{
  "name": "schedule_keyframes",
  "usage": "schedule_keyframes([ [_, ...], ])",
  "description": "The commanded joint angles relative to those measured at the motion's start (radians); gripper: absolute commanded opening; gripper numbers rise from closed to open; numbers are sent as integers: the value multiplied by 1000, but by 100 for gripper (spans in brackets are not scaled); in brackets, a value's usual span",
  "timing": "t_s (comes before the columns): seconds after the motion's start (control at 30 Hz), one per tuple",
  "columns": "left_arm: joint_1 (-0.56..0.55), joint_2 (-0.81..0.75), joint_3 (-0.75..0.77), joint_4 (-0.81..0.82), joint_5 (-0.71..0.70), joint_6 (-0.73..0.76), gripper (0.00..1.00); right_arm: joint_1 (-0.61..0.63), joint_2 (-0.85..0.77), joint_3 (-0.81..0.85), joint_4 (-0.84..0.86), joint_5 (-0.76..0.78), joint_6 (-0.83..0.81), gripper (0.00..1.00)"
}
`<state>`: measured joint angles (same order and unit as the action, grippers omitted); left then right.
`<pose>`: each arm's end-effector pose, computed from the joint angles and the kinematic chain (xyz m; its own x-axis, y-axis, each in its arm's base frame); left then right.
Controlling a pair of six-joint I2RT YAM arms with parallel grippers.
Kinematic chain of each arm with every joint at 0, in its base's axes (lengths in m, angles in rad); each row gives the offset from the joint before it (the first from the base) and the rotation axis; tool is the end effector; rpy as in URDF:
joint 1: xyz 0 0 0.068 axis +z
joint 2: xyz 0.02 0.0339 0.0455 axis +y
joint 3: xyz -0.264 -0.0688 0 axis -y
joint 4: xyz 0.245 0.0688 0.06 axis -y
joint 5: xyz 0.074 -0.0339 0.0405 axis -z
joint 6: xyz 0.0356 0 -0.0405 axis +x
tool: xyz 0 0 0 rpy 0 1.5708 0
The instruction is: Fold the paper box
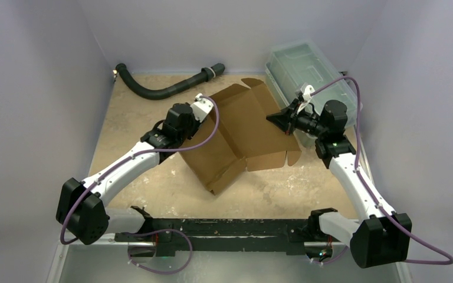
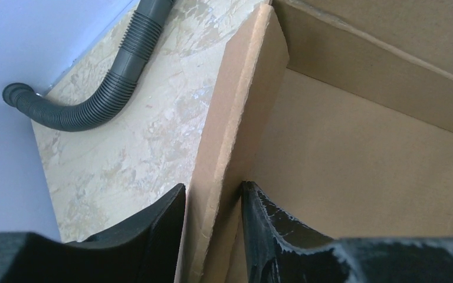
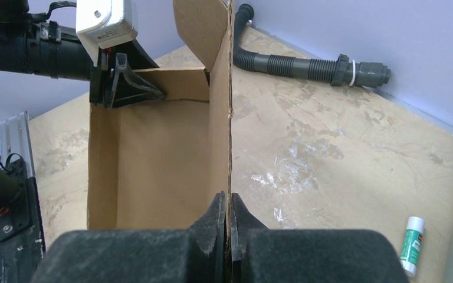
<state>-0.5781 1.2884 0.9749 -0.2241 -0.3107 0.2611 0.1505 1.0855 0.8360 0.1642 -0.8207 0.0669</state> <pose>0.2494 -0.1497 0.2933 -0.3368 0.5132 -0.7894 0.4009 0.8368 0.3730 0.2403 0.0628 0.3363 -0.1391 0.0250 -0.9900 -0.8155 0.5643 0.1288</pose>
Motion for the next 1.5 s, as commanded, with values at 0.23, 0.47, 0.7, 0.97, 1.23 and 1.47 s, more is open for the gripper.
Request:
schedule_keyframes([
  [0.23,4,-9,15,-2,-44,6,4,6,-10,25,15,-11,-16,0],
  [0.47,-24,40,44,13,-50,-3,0,5,-19,14,40,-50,-2,0],
  [0.7,-43,79,66,12,-64,-22,8,6,-19,14,38,-31,-5,0],
  [0.97,-43,11,33,28,-59,-66,30,5,-15,21,16,16,-25,0],
  [1.23,-43,-48,45,1,-60,-92,43,6,-9,23,9,26,-33,0],
  [1.47,-43,-53,78,-20,-12,-131,54,5,1,22,10,20,-36,0],
])
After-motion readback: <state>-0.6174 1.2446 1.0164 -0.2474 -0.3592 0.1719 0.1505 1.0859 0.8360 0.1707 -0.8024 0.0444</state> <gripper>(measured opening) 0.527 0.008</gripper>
